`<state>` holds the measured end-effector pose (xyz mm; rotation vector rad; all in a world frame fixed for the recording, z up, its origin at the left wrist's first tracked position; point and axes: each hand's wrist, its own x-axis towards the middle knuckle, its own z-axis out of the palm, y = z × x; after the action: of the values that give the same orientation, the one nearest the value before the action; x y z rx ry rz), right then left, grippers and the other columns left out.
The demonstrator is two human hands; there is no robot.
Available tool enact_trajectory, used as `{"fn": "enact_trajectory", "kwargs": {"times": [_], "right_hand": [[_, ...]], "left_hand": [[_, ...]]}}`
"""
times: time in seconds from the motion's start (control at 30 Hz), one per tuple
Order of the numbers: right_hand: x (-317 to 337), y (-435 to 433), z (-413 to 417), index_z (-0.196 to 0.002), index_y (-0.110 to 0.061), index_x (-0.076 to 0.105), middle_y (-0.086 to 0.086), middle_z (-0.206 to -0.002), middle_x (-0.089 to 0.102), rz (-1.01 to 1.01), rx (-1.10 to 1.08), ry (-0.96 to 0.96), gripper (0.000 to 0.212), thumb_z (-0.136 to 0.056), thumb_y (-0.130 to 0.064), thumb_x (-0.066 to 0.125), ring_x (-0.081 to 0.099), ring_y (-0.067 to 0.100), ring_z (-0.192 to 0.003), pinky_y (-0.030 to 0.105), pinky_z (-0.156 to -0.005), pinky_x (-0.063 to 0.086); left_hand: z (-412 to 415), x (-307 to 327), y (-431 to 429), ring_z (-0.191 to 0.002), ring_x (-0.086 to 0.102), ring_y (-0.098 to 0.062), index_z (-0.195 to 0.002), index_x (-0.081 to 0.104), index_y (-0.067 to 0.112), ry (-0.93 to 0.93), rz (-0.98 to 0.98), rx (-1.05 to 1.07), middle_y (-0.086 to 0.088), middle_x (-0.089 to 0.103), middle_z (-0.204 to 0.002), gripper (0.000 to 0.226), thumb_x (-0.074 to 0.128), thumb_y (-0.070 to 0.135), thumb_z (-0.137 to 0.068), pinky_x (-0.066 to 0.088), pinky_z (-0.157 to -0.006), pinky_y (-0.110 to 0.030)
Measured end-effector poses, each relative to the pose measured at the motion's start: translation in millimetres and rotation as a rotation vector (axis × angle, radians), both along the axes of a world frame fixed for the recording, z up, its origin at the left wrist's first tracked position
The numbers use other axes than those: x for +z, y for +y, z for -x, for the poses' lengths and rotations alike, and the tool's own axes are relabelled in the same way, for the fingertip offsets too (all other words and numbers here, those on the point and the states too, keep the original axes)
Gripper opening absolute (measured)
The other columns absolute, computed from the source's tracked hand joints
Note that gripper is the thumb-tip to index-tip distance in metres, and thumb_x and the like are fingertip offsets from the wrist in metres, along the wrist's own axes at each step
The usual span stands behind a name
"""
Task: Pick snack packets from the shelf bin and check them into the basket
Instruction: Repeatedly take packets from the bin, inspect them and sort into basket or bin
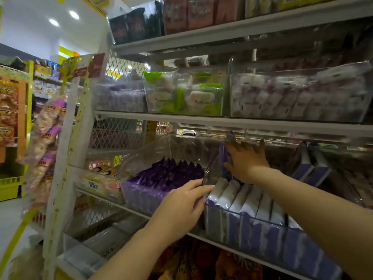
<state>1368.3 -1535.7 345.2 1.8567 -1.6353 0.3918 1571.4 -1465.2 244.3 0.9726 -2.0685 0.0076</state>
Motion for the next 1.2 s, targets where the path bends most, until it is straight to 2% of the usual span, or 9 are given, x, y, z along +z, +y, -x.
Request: {"fn": "enact_trajectory", "kwargs": {"times": [0.17,0.3,0.47,0.57,0.67,0.9,1.0,1.07,1.2], "right_hand": [[2,8,-3,-0.152,-0.026,0.0,0.009,-0.153,0.032,-0.025,-0.008,-0.166,0.07,-0.097,-0.045,0.04,0.024,0.031,-0.143,0.061,-0.114,-0.006],[1,11,-13,-0.153,-0.021,0.003,0.009,-0.154,0.03,0.014,-0.006,-0.213,0.07,-0.098,-0.04,0.042,0.027,0.03,-0.142,0.058,-0.116,-0.006],[-5,13,-10,-0.149,-0.037,0.012,0.002,-0.158,0.023,0.015,0.083,-0.141,0.068,-0.094,-0.043,0.051,0.031,0.031,-0.141,0.056,-0.116,-0.004],[2,8,-4,-0.146,-0.032,0.028,0.003,-0.151,0.038,0.042,0.162,-0.157,0.054,-0.096,-0.027,0.05,0.042,0.028,-0.134,0.05,-0.117,-0.005],[13,5,-6,-0.138,-0.026,0.042,0.005,-0.139,0.052,0.116,0.183,-0.147,0.054,-0.089,-0.008,0.056,0.048,0.025,-0.129,0.046,-0.119,0.003],[20,5,-24,-0.128,-0.016,0.053,0.011,-0.131,0.056,0.162,0.145,0.14,0.044,-0.087,0.0,0.054,0.035,0.029,-0.134,0.048,-0.118,0.005],[17,8,-26,-0.118,-0.015,0.06,0.011,-0.132,0.055,0.175,0.161,0.284,0.031,-0.091,-0.004,0.052,0.036,0.03,-0.132,0.044,-0.114,0.019],[14,10,-26,-0.119,-0.015,0.061,0.008,-0.127,0.059,0.166,0.194,0.286,0.031,-0.091,-0.005,0.053,0.039,0.029,-0.127,0.04,-0.103,0.034],[13,7,-20,-0.124,-0.018,0.057,0.008,-0.124,0.061,0.077,0.261,-0.042,0.036,-0.093,-0.003,0.048,0.051,0.027,-0.118,0.04,-0.09,0.051]], "left_hand": [[-1,4,11,-0.134,0.039,-0.01,-0.145,0.033,0.045,-0.057,-0.051,0.049,0.024,0.028,-0.152,0.047,0.044,0.034,-0.101,0.039,-0.109,-0.033],[-6,6,18,-0.13,0.043,-0.007,-0.146,0.029,0.047,-0.072,-0.048,0.059,0.028,0.026,-0.151,0.05,0.046,0.036,-0.099,0.039,-0.107,-0.029],[-10,8,21,-0.127,0.043,-0.002,-0.146,0.031,0.044,-0.108,-0.044,0.073,0.027,0.028,-0.15,0.049,0.046,0.036,-0.099,0.037,-0.105,-0.023],[-9,9,20,-0.126,0.043,-0.002,-0.146,0.033,0.041,-0.118,-0.051,0.078,0.026,0.028,-0.15,0.049,0.046,0.035,-0.1,0.035,-0.105,-0.021],[-8,8,17,-0.131,0.038,0.0,-0.146,0.034,0.041,-0.122,-0.043,0.08,0.026,0.03,-0.15,0.049,0.046,0.033,-0.1,0.034,-0.11,-0.026],[-9,3,13,-0.131,0.039,0.0,-0.145,0.034,0.043,-0.101,-0.026,0.064,0.028,0.029,-0.149,0.049,0.046,0.032,-0.099,0.035,-0.11,-0.029],[-9,1,14,-0.124,0.046,-0.001,-0.145,0.033,0.045,-0.085,-0.029,0.061,0.03,0.028,-0.148,0.049,0.046,0.032,-0.099,0.038,-0.107,-0.029],[-8,1,13,-0.123,0.046,-0.002,-0.144,0.032,0.046,-0.079,-0.03,0.059,0.031,0.028,-0.148,0.049,0.046,0.033,-0.099,0.038,-0.107,-0.029],[-8,0,11,-0.128,0.042,-0.002,-0.145,0.032,0.047,-0.077,-0.024,0.061,0.03,0.028,-0.149,0.05,0.046,0.032,-0.099,0.036,-0.109,-0.028]]}}
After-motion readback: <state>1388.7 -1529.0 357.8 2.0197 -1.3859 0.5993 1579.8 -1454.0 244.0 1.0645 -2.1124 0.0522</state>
